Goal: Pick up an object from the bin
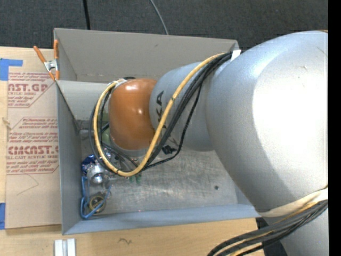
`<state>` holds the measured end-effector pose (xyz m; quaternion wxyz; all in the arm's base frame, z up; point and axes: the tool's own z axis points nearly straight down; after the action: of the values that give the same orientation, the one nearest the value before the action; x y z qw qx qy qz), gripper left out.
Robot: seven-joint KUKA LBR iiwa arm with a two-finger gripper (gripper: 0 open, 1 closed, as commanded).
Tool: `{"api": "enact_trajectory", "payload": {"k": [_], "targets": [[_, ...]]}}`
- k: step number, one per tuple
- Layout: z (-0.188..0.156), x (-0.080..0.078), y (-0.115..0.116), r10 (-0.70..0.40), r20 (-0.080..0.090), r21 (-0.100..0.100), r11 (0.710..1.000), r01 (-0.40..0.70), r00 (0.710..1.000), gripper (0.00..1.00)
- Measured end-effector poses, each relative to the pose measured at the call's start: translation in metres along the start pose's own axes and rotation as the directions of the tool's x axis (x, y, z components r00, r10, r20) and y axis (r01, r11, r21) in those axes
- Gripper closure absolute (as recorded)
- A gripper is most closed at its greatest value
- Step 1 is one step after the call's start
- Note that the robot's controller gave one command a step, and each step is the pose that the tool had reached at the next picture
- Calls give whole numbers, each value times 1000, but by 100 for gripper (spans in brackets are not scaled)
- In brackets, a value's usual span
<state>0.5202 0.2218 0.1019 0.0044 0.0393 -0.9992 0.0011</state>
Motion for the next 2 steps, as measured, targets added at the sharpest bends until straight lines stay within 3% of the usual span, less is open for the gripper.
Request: {"api": "enact_trajectory", "payload": {"k": [1, 2], "targets": [[-5, -3, 1, -1, 9, -3, 1000, 1, 1000, 0], [21, -40, 16, -281, 14, 1, 960, 281, 960, 0]]}}
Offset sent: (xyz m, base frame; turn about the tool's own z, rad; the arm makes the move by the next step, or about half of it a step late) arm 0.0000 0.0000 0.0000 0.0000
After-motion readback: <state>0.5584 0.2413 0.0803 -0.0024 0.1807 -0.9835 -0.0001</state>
